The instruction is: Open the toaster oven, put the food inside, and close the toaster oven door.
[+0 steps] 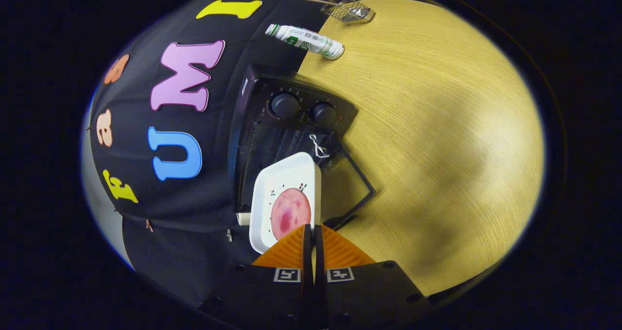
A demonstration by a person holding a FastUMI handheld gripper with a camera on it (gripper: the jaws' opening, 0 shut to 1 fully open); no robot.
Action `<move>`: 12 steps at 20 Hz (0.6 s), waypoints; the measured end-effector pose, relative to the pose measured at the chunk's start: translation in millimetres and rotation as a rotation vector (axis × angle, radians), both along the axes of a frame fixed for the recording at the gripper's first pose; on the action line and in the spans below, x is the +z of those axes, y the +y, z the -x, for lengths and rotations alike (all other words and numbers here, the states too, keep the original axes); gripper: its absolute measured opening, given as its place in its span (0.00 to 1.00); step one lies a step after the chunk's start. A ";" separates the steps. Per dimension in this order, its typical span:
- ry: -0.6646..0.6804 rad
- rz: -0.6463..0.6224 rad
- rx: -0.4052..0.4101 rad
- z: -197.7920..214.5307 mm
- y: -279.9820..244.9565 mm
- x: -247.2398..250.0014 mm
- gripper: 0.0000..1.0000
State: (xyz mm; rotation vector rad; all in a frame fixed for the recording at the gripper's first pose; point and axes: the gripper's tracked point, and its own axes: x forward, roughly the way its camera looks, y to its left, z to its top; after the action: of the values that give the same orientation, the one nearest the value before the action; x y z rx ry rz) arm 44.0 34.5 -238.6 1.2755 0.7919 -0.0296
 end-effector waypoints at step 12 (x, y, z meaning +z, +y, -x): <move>-0.056 -0.038 -0.171 -99.1 29.8 -13.4 0.05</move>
State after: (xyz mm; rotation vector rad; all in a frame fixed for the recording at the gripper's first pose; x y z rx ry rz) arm 143.1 64.3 -252.0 1.3716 0.6363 -0.1162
